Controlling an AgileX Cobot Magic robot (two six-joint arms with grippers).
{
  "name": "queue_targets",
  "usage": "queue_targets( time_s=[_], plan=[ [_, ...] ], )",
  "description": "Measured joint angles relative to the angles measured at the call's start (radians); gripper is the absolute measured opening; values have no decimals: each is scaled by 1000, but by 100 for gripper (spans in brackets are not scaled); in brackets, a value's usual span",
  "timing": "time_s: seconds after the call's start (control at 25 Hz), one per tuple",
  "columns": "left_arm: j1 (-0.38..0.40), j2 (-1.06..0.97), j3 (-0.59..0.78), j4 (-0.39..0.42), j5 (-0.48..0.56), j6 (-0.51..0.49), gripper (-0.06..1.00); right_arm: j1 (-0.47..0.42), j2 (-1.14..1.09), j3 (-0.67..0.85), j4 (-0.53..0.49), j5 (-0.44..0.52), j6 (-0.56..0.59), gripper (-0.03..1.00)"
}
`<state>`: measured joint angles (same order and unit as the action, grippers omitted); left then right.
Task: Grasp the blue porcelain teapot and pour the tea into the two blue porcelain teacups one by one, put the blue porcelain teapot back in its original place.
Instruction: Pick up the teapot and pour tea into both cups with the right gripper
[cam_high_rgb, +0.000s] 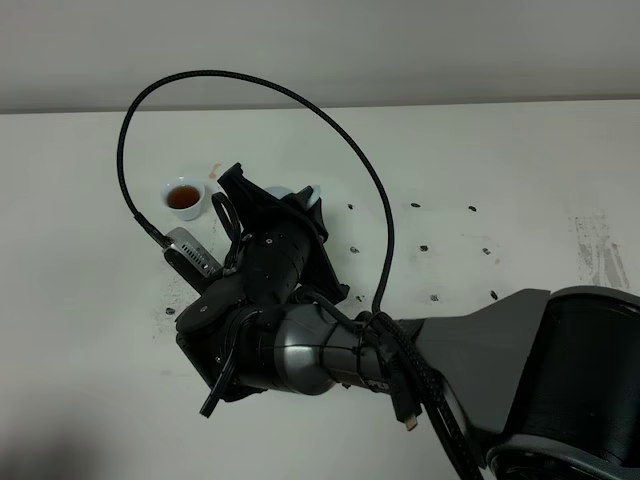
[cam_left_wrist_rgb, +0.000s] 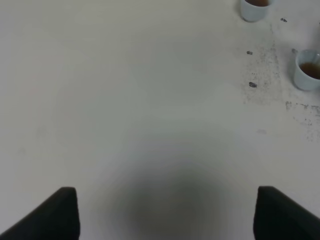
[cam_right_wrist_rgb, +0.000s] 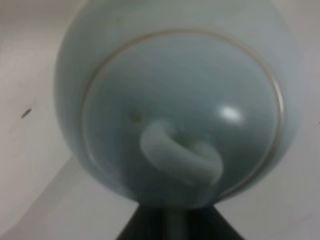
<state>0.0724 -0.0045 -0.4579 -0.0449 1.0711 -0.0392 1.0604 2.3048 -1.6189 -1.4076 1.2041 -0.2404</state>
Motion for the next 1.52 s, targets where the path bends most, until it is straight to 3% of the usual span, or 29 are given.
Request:
queue_targets(
  time_s=[1.52],
  plan=[
    [0,0,0,0,0,0,68,0,0,0,-3,0,-22,6]
  ],
)
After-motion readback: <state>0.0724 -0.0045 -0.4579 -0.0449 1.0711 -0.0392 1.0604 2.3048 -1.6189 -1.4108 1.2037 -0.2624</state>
